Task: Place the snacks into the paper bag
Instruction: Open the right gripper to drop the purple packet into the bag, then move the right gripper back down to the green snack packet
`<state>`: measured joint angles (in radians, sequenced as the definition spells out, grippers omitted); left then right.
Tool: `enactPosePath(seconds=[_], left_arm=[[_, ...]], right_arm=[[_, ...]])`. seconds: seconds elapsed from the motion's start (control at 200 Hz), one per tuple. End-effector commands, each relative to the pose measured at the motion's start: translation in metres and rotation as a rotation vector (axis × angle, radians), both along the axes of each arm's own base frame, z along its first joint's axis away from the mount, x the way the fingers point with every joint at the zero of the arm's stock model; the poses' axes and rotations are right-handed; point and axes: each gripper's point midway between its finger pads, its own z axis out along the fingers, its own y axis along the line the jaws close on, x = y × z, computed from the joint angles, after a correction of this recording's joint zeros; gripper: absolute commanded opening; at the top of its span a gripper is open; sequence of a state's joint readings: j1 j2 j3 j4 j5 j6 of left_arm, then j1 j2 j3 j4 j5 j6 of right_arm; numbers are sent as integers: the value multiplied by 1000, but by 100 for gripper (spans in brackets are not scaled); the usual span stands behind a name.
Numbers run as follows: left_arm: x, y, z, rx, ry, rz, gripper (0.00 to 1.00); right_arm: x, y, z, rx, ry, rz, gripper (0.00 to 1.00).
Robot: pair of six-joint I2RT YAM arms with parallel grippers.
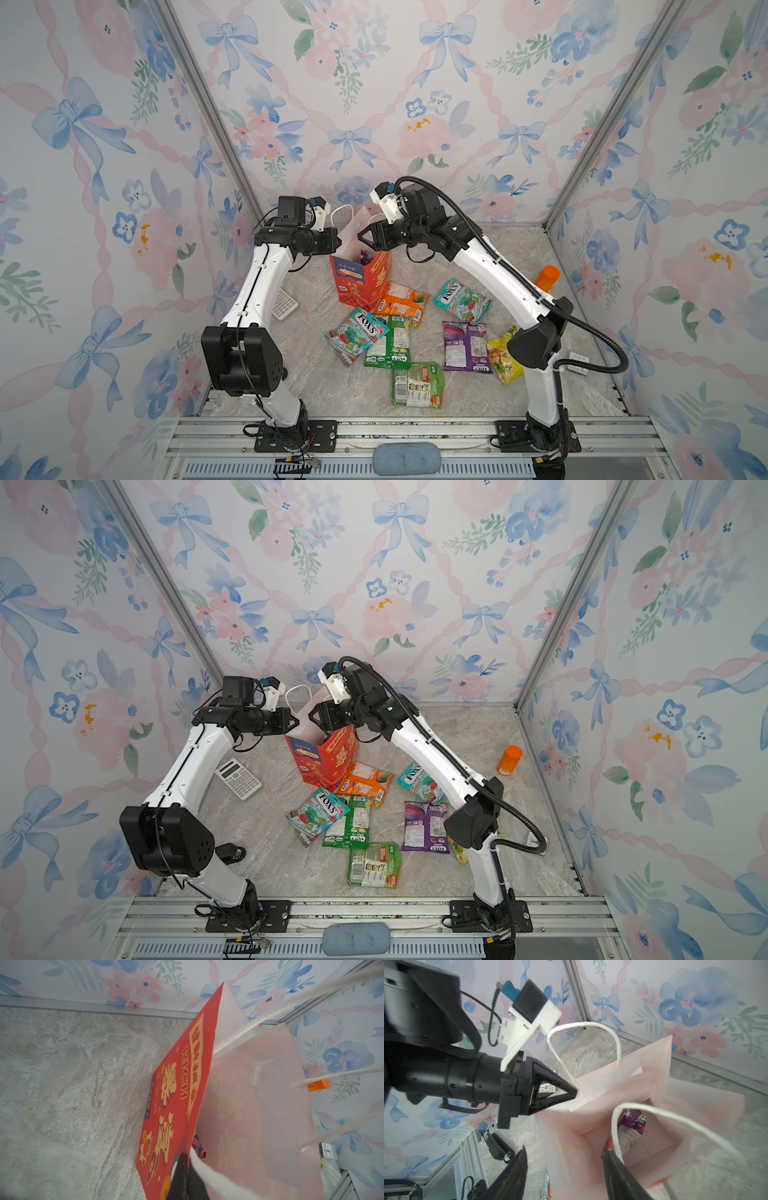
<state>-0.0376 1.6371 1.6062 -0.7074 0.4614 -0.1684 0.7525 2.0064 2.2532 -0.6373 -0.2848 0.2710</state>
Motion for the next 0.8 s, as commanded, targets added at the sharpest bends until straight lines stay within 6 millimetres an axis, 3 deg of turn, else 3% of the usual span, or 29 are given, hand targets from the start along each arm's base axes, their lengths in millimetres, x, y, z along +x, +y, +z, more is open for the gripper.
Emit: enactPosePath(seconds=[0.0, 0.1, 0.2, 0.36, 0.525, 0.795], left_arm=[[-7, 2, -10, -8, 44, 5, 0], [-7, 1, -10, -10, 46, 4, 0], [-8, 2, -9, -8, 44, 7, 0], [-7, 3, -8, -7, 42, 10, 0], [-7, 5, -10, -5, 45, 15, 0], [-6, 5, -12, -5, 51, 16, 0]], right_arm=[[-13, -23, 45, 93, -101, -37, 67], [-25, -47, 38, 95, -111, -88, 72], [-40, -76, 17, 78, -96, -145, 77], [-60, -124, -55, 11, 2, -260, 86], [-84, -155, -128, -65, 143, -333, 100], [-120, -205, -225, -226, 351, -471, 97]])
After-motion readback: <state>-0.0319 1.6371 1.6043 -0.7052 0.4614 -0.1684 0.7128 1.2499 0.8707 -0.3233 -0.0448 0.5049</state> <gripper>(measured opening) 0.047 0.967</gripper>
